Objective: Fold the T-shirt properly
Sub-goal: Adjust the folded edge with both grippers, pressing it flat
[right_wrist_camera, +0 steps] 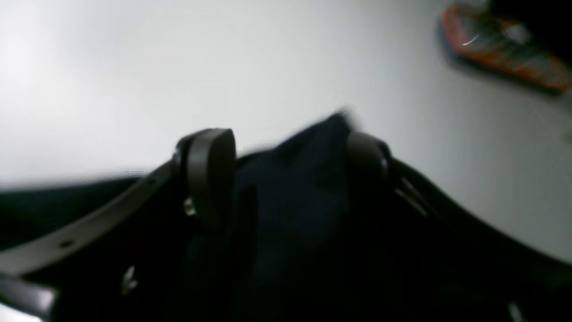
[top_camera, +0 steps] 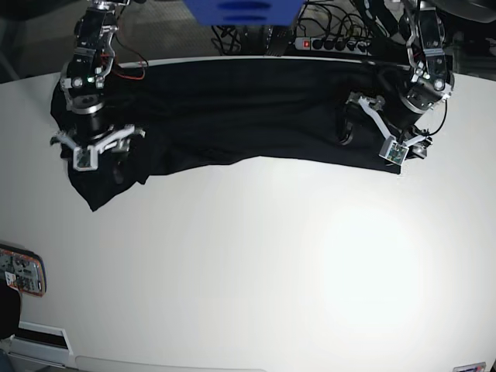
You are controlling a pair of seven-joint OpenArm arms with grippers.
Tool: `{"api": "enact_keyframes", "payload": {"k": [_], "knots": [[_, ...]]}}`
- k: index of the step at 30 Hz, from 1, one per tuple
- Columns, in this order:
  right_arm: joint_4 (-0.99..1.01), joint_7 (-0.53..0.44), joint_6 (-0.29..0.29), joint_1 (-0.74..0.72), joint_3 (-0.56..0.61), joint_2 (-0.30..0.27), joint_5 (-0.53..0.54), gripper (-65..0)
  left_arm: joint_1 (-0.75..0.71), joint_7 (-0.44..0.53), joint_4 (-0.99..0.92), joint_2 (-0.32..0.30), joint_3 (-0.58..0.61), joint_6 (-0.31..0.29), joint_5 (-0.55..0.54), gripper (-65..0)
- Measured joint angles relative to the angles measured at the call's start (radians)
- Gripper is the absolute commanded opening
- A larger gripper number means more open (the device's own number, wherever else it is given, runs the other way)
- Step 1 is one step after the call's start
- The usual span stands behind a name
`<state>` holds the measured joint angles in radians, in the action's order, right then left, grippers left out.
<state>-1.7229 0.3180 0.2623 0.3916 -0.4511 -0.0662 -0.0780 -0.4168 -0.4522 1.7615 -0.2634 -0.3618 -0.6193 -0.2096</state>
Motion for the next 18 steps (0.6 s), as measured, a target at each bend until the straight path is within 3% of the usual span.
{"api": "enact_keyframes", "payload": {"k": [4, 10, 14, 18], "knots": [[0.083, 0.013, -0.001, -0.029, 0.006, 0.002, -0.001, -27.7, 0.006, -0.005, -0.09, 0.0, -0.001, -0.002, 0.0, -2.2], [0.255, -0.061, -0.005, -0.085, 0.005, 0.002, 0.026, -27.7, 0.021, 0.057, -0.173, -0.013, -0.008, -0.005, -0.026, -2.2], [0.314, -0.058, -0.003, -0.141, -0.001, -0.003, 0.021, -27.7, 0.024, 0.087, -0.217, -0.05, -0.008, -0.022, -0.053, -2.2], [0.348, -0.106, 0.016, -0.14, -0.032, -0.003, 0.025, -27.7, 0.026, 0.097, -0.248, -0.055, -0.079, -0.042, -0.065, -2.2]]}}
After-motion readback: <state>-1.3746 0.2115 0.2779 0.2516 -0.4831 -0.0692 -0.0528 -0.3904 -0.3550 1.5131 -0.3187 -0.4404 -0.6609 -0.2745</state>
